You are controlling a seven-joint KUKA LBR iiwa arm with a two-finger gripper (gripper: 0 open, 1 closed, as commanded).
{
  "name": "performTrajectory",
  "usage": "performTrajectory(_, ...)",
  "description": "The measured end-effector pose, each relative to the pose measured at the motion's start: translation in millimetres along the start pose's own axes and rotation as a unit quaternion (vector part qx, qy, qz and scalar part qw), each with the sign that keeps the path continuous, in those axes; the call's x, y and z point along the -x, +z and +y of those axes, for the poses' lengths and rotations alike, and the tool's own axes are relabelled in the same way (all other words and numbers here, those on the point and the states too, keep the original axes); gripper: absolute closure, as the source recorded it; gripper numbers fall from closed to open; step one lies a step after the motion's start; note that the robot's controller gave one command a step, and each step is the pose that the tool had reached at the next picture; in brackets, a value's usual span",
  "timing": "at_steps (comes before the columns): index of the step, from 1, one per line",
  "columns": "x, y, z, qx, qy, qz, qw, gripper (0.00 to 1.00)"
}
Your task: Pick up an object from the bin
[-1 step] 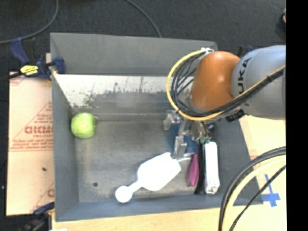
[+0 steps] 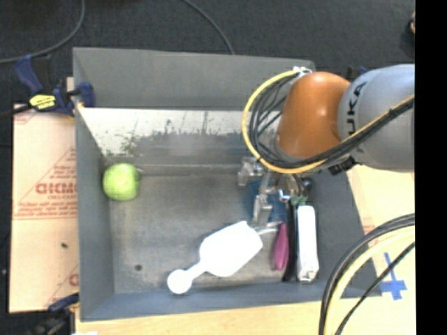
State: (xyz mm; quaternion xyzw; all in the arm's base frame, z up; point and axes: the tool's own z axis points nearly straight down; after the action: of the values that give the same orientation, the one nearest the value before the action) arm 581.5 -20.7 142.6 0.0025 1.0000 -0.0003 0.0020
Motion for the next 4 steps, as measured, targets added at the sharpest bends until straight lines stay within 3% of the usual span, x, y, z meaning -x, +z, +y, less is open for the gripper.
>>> performTrajectory(1,-64.3,73,59,0.001,-0.057,0.0047,0.9984,0.0)
performTrajectory(2,-51.3,29,61,0.0,-0.072,-0.0016,0.9974,0.0)
performTrajectory(3,-93.1,42,87,0.002,0.007,0.0048,1.0,0.0)
performTrajectory(4,-60.8,72,55,0.0,-0.135,-0.0038,0.9908,0.0)
